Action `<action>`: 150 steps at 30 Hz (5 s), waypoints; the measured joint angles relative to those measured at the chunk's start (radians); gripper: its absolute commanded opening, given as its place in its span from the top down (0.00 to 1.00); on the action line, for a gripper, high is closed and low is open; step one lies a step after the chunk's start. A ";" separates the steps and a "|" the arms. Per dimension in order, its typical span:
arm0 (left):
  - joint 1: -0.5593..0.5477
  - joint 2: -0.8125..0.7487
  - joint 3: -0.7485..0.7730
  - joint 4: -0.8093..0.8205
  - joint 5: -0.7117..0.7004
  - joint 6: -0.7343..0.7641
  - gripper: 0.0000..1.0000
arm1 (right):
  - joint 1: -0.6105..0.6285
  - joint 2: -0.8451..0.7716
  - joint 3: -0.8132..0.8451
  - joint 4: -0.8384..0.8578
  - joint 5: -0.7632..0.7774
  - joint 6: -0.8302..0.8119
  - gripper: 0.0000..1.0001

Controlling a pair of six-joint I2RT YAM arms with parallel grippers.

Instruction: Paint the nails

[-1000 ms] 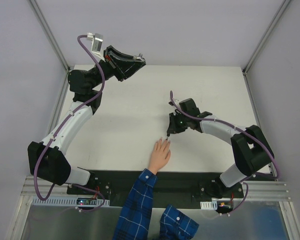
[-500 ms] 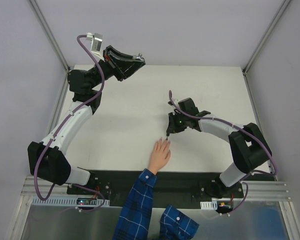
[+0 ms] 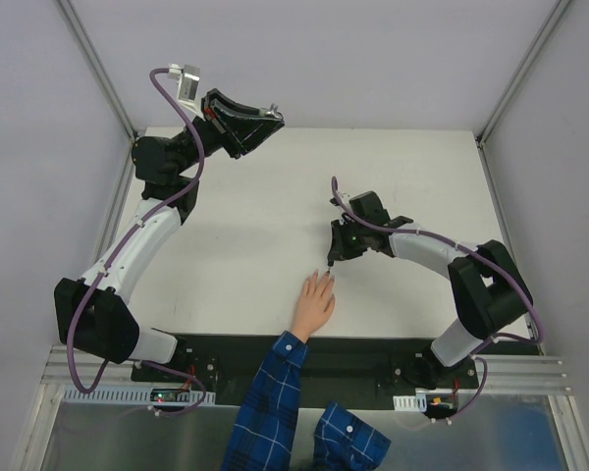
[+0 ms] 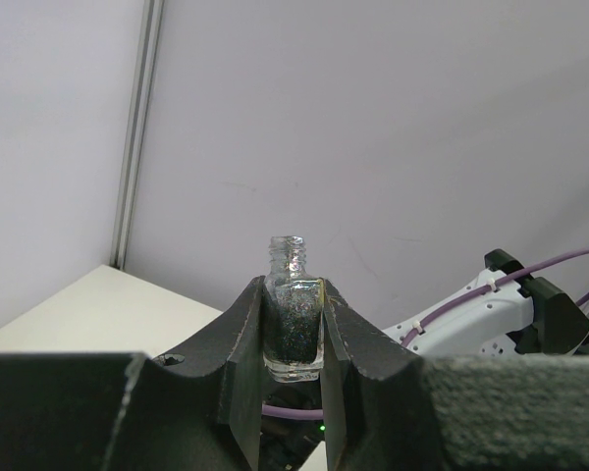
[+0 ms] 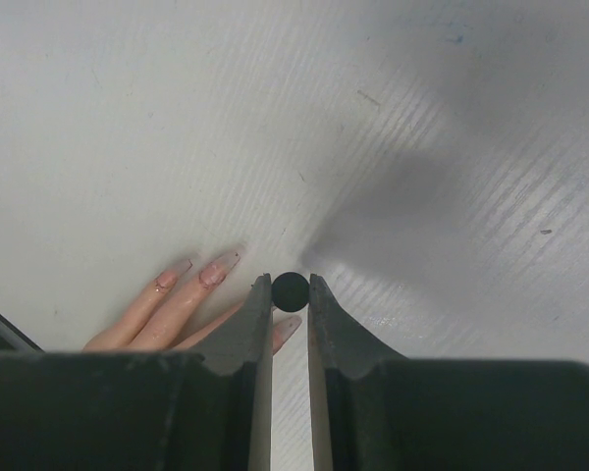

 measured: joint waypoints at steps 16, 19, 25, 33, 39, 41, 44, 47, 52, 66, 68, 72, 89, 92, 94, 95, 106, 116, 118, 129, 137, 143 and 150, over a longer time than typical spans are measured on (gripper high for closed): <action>0.000 0.000 0.000 0.000 0.000 0.000 1.00 | 0.022 0.000 0.000 0.000 -0.003 0.000 1.00; 0.000 -0.001 0.000 0.000 0.000 0.000 1.00 | 0.024 -0.005 0.000 -0.002 -0.003 0.000 1.00; 0.000 -0.002 -0.003 0.000 0.000 0.000 1.00 | 0.024 -0.012 0.000 -0.010 -0.003 0.001 0.99; 0.000 -0.003 -0.005 0.000 0.000 0.000 1.00 | 0.024 -0.015 0.000 -0.019 -0.002 0.001 0.99; 0.000 -0.003 -0.005 -0.001 0.000 0.000 1.00 | 0.021 -0.014 0.000 -0.020 -0.001 0.005 1.00; 0.005 -0.003 -0.004 -0.002 0.000 0.000 1.00 | 0.019 -0.011 0.000 -0.019 -0.001 0.005 1.00; 0.006 -0.003 -0.004 -0.002 0.000 0.000 1.00 | 0.015 -0.001 0.006 -0.021 0.000 0.009 1.00; 0.006 -0.003 -0.004 -0.003 0.000 0.000 1.00 | 0.011 0.007 0.012 -0.022 0.000 0.011 1.00; 0.006 -0.003 -0.004 -0.003 0.000 0.000 1.00 | 0.005 0.017 0.016 -0.023 0.001 0.012 1.00; 0.006 -0.003 -0.004 -0.003 0.000 0.000 1.00 | -0.003 0.028 0.017 -0.023 0.020 0.012 0.99; 0.006 -0.003 -0.004 -0.003 0.000 0.000 1.00 | -0.003 0.028 0.017 -0.023 0.020 0.011 1.00; 0.006 -0.003 -0.004 -0.003 0.000 0.000 1.00 | 0.002 0.024 0.017 -0.024 0.020 0.011 1.00; 0.006 -0.028 -0.004 -0.001 0.000 0.000 1.00 | 0.031 -0.018 0.015 -0.042 0.014 0.011 1.00; 0.006 -0.028 -0.004 -0.001 0.000 0.000 1.00 | 0.032 -0.018 0.015 -0.042 0.011 0.011 1.00; 0.006 -0.029 -0.004 -0.001 0.000 -0.001 1.00 | 0.032 -0.018 0.015 -0.042 0.007 0.011 1.00; 0.006 -0.028 -0.004 -0.002 0.000 0.000 1.00 | 0.032 -0.018 0.015 -0.042 0.006 0.011 1.00; 0.006 -0.028 -0.004 -0.006 0.000 0.000 1.00 | 0.011 0.016 0.025 -0.044 0.008 0.013 1.00; 0.006 -0.028 -0.004 -0.011 0.000 0.000 1.00 | 0.004 0.033 0.045 -0.048 0.007 0.013 0.99; 0.006 -0.028 -0.004 -0.010 0.000 0.000 1.00 | 0.005 0.033 0.045 -0.050 0.007 0.013 0.99; 0.006 -0.029 -0.004 -0.010 0.000 0.000 1.00 | 0.037 0.024 0.045 -0.052 0.006 0.007 1.00; 0.006 -0.031 -0.004 -0.010 0.000 0.000 1.00 | 0.048 0.014 0.044 -0.053 0.000 0.006 1.00; 0.006 -0.037 -0.004 -0.011 0.000 0.000 1.00 | 0.050 0.013 0.044 -0.063 0.010 0.008 1.00; 0.006 -0.042 -0.016 -0.011 0.000 0.001 1.00 | 0.046 -0.004 0.033 -0.082 0.038 0.011 1.00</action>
